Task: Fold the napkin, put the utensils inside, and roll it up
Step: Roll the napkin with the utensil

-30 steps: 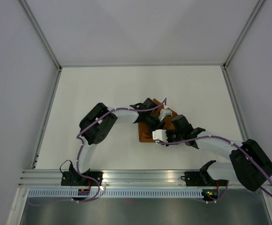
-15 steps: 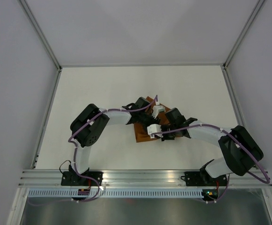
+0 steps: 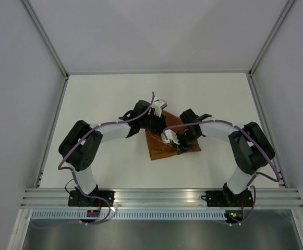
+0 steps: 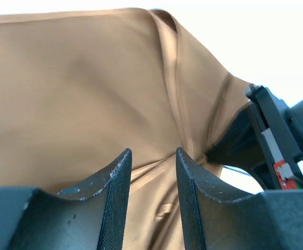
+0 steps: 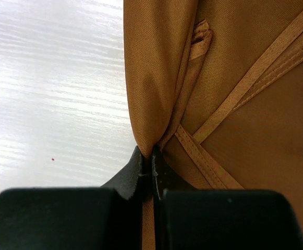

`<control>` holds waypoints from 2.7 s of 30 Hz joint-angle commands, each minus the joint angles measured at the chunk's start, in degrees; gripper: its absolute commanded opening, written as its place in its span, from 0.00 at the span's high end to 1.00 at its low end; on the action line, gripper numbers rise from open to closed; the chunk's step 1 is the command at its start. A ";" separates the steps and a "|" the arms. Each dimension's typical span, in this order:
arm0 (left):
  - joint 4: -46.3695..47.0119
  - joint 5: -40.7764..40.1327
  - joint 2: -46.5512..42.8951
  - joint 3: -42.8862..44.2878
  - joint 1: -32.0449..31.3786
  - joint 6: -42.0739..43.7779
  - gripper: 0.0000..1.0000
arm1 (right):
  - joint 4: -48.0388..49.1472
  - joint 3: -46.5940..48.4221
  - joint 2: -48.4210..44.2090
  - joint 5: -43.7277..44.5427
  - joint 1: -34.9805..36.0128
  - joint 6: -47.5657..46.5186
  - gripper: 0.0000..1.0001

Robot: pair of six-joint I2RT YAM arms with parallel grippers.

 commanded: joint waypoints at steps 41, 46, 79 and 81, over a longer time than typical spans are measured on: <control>15.76 -29.02 -12.91 -21.27 -32.14 31.76 0.42 | -25.14 20.49 29.55 -6.58 -6.64 5.20 0.99; 17.69 -29.28 -9.92 -20.04 -32.22 33.26 0.41 | -24.87 19.61 29.20 -6.67 -7.08 5.20 1.00; -3.92 -5.39 1.60 -5.19 -24.32 29.23 0.98 | -25.32 19.25 20.78 -11.24 -9.45 6.42 0.67; -5.68 -3.10 2.47 -4.49 -22.83 28.17 0.98 | -24.00 19.34 18.92 -11.94 -10.42 7.57 0.61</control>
